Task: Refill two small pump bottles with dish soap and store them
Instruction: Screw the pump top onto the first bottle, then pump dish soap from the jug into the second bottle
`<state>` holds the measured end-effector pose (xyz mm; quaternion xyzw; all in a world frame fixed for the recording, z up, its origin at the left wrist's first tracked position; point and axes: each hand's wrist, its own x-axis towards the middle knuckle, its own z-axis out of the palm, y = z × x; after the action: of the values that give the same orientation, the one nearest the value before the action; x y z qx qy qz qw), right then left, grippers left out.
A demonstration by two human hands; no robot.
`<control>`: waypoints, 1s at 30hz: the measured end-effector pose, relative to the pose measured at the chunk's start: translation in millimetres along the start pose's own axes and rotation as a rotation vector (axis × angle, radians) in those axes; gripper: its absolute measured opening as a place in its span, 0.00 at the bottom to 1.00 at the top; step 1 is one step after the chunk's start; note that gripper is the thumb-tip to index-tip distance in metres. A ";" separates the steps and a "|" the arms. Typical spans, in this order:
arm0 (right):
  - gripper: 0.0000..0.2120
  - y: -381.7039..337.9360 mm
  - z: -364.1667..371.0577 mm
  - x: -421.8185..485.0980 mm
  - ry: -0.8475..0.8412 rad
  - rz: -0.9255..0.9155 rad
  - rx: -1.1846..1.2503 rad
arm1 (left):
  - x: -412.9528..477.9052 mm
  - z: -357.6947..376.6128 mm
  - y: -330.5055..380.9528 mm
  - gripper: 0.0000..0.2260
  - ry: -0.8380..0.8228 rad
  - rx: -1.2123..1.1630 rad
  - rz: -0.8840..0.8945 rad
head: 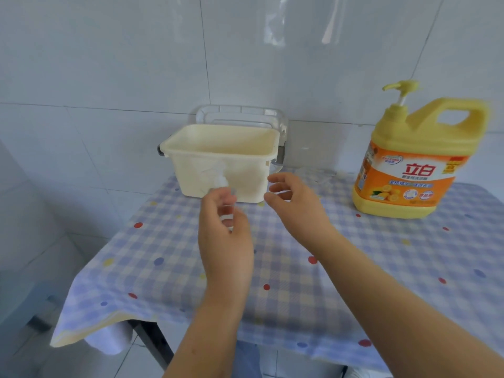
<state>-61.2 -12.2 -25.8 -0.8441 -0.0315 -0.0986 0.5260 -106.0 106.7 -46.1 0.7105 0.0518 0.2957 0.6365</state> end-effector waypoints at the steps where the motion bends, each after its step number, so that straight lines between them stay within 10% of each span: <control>1: 0.12 2.0 -3.8 0.7 0.014 0.002 -0.007 | -1.3 5.2 0.7 0.13 -0.035 -0.003 -0.001; 30: 0.31 72.1 -43.8 59.8 0.342 0.309 -0.167 | 86.5 171.4 -37.5 0.17 -0.599 0.360 -0.083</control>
<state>2.7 -86.4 -58.8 -0.8505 0.1959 -0.1608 0.4609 59.6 2.7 -53.1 0.8637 -0.0569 0.0342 0.4996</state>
